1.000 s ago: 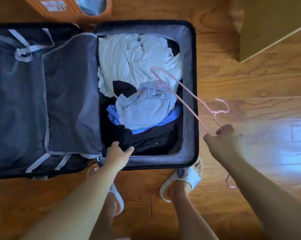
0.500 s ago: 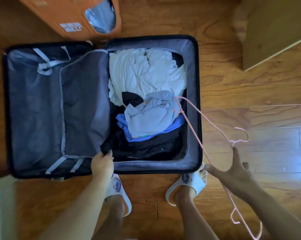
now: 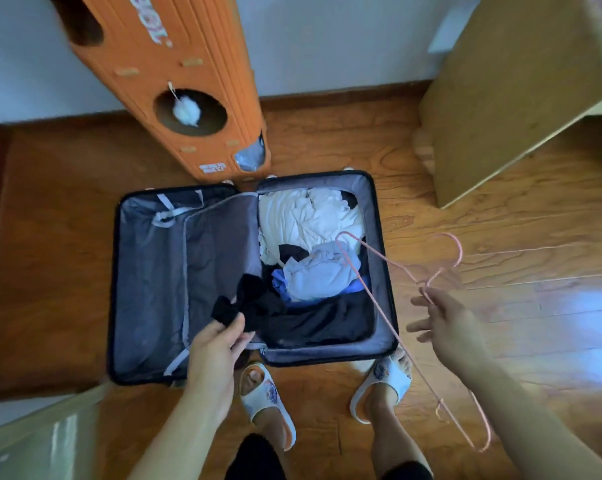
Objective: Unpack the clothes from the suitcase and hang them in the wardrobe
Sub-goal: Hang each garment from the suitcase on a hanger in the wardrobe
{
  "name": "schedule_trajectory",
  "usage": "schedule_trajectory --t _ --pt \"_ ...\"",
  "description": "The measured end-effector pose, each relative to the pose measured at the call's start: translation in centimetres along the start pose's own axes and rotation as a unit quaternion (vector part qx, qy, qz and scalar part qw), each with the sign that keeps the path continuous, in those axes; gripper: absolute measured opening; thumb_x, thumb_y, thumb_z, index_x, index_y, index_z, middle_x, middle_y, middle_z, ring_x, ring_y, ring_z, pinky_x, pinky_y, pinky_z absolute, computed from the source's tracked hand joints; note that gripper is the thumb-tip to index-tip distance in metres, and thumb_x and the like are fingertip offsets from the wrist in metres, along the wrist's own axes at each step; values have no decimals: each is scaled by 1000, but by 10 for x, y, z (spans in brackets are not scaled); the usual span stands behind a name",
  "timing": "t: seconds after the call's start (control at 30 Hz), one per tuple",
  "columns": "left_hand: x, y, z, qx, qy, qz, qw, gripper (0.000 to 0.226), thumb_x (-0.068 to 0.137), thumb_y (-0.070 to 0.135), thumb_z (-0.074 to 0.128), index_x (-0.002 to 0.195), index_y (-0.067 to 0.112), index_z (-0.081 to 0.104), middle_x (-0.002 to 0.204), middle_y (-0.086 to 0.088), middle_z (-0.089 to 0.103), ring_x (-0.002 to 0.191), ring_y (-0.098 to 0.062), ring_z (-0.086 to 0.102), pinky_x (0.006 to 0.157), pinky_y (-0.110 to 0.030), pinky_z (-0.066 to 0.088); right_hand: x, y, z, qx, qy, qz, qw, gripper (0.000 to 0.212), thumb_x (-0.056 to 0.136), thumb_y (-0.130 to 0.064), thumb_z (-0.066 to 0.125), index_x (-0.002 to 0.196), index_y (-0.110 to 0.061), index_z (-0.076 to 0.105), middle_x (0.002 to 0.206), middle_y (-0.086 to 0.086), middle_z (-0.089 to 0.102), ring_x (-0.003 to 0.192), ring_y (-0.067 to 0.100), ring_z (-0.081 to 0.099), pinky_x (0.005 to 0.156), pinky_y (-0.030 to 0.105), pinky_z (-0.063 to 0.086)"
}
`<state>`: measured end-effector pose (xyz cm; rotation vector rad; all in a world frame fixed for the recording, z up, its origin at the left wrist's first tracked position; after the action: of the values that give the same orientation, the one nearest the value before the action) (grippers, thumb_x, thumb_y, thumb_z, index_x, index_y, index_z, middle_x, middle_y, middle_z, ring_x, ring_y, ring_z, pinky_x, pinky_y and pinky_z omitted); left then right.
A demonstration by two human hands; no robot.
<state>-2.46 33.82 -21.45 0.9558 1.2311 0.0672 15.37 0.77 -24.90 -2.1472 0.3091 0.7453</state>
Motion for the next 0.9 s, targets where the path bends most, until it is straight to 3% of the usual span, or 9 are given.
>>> schedule_trajectory --t 0.1,0.2,0.33,0.47,0.57,0.63,0.73,0.8,0.9 --pt "-53 45 11 39 -74 8 996 33 99 7 62 80 -19 53 63 4 62 83 -21 65 98 -38 50 -62 -55 -28 55 1 -40 998 65 98 11 31 144 -35 39 114 2 68 60 16 66 50 25 42" --pt "-106 90 28 72 -152 11 986 34 97 9 65 63 6 64 66 2 61 71 -16 57 94 -41 58 -122 -99 -56 71 13 -92 993 79 98 10 33 146 -53 30 115 -3 67 59 18 60 54 15 41" --pt "-180 167 51 65 -231 58 969 32 95 9 67 64 4 59 71 -4 63 75 -19 62 92 -42 60 -182 -157 -74 61 1 -155 986 75 101 3 36 125 -68 44 115 -1 67 76 11 59 65 20 43" --pt "-251 235 68 99 -311 104 939 16 97 13 64 89 7 77 102 -10 77 94 -22 72 101 -47 53 -236 -239 -80 31 -34 -232 972 58 94 -11 60 116 -63 49 90 -21 62 86 3 58 70 11 44" --pt "-300 270 75 138 -318 185 920 20 101 17 59 111 10 74 113 -7 76 108 -22 71 102 -43 53 -289 -313 -72 62 -161 -323 930 65 89 -29 74 140 -53 42 120 -22 64 113 -9 58 89 12 46" --pt "-332 279 79 168 -313 244 902 24 102 19 58 120 12 71 115 -3 76 112 -19 70 100 -39 54 -308 -354 -78 122 -194 -339 913 55 90 -34 73 140 -39 49 118 -11 69 102 1 67 84 18 52" --pt "-362 287 73 162 -261 316 898 21 101 15 61 119 13 69 114 -2 75 108 -18 72 101 -44 54 -325 -401 -88 116 -203 -335 913 22 94 -29 66 114 -40 65 84 18 69 66 42 63 58 40 51" --pt "-375 289 65 130 -246 343 897 15 100 13 61 112 17 70 113 0 76 107 -18 72 99 -41 56 -332 -420 -82 60 -219 -356 906 28 93 -15 62 110 -37 66 88 27 69 66 37 62 62 46 51" --pt "-385 288 48 145 -201 387 888 11 100 24 65 100 31 73 126 -7 67 108 -17 70 91 -30 54 -347 -452 -82 48 -191 -385 902 37 94 -1 55 109 -33 63 82 11 69 58 19 57 49 27 47"
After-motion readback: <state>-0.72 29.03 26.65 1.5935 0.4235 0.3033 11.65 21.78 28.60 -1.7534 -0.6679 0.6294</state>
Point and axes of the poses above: each hand's wrist, its own x-axis towards the middle knuckle, its own z-axis out of the palm, y = z × x, the point moved 8 cm from there along x, towards the middle knuckle
